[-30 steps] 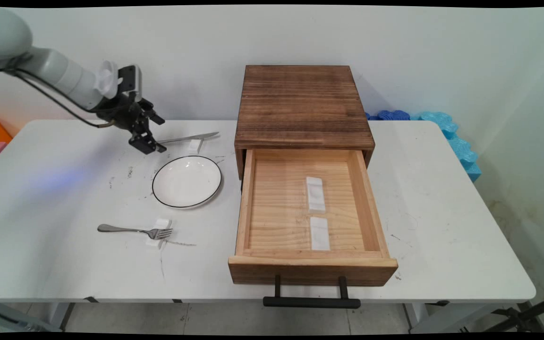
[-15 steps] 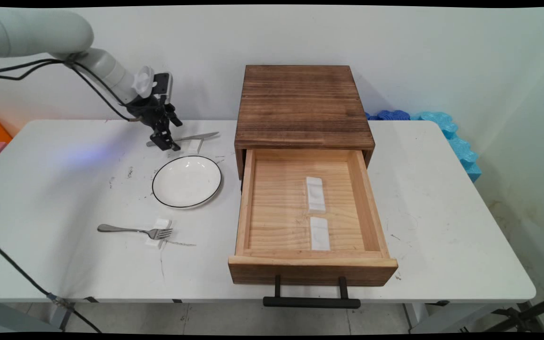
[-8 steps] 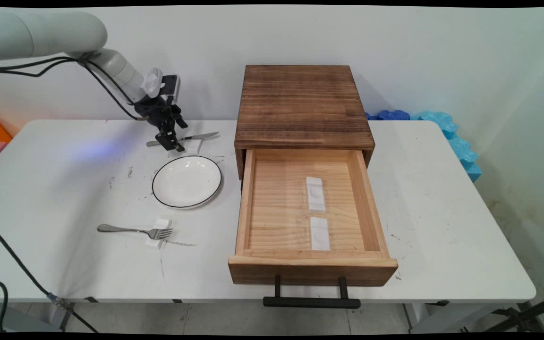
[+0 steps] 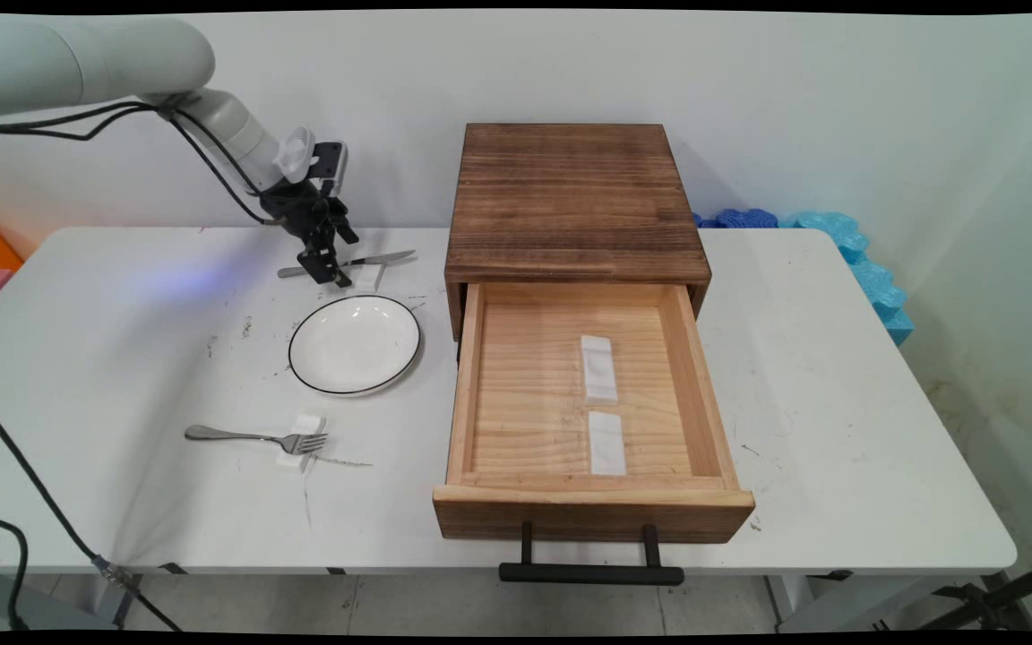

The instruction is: Pick up the knife from the left of the white plate

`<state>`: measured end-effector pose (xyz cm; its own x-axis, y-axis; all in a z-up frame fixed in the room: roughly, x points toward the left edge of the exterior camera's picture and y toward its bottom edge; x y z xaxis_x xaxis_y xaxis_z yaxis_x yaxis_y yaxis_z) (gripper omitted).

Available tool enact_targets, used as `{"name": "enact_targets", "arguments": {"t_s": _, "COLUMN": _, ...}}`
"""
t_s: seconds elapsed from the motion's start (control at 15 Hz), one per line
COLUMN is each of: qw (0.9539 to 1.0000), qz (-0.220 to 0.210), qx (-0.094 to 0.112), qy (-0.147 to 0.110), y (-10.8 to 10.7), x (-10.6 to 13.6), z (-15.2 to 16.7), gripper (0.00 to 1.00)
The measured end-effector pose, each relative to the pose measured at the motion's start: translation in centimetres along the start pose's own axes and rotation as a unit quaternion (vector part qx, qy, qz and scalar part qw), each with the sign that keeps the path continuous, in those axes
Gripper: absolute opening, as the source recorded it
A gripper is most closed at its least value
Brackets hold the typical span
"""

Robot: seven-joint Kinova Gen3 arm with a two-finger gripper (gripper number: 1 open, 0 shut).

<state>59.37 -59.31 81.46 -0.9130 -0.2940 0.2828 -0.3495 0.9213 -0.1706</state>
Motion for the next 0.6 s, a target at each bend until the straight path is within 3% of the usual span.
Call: {"name": "enact_targets", "arguments": {"t_s": 0.6, "qw": 0.9999, "qz": 0.006, "qx": -0.005, "qy": -0.011, "y": -0.37, "x": 0.03, "z": -0.20, "gripper": 1.00}}
